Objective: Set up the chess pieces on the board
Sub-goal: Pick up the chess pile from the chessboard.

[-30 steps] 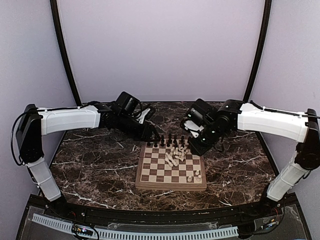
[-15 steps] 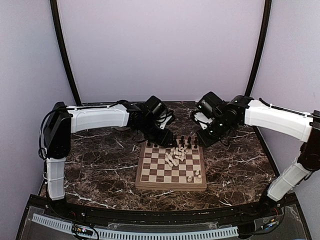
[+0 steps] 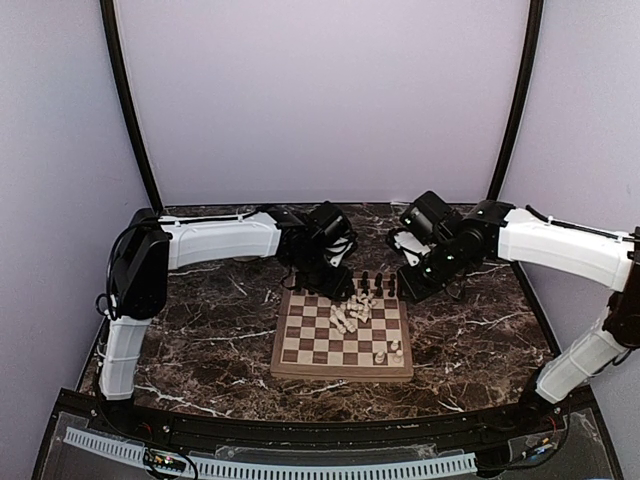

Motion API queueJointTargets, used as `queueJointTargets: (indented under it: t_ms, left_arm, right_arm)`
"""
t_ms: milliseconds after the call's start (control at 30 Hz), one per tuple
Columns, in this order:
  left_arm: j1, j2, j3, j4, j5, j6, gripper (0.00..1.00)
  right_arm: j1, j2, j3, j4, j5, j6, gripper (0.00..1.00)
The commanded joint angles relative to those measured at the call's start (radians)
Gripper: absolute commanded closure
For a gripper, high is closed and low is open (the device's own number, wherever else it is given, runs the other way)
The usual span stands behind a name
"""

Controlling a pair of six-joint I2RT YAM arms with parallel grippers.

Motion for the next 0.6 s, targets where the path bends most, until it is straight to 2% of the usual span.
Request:
queueJointTargets:
  t_ms: [0,333,567]
  left_arm:
    - [-0.005,0.019,0.053,-0.064,-0.015,0.004,0.55]
    - [-0.005,0.050,0.092,-0.060,0.048,-0.009,0.57]
    - [-0.005,0.038,0.118,-0.080,0.021,-0.024,0.56]
  right_arm:
    - [-0.003,-0.035,-0.015,0.038,-0.006,0.014,0.71]
    - [-0.004,-0.045,-0.038,0.046,-0.007,0.018,0.71]
    - [-0.003,-0.045,-0.052,0.057,-0.018,0.022,0.71]
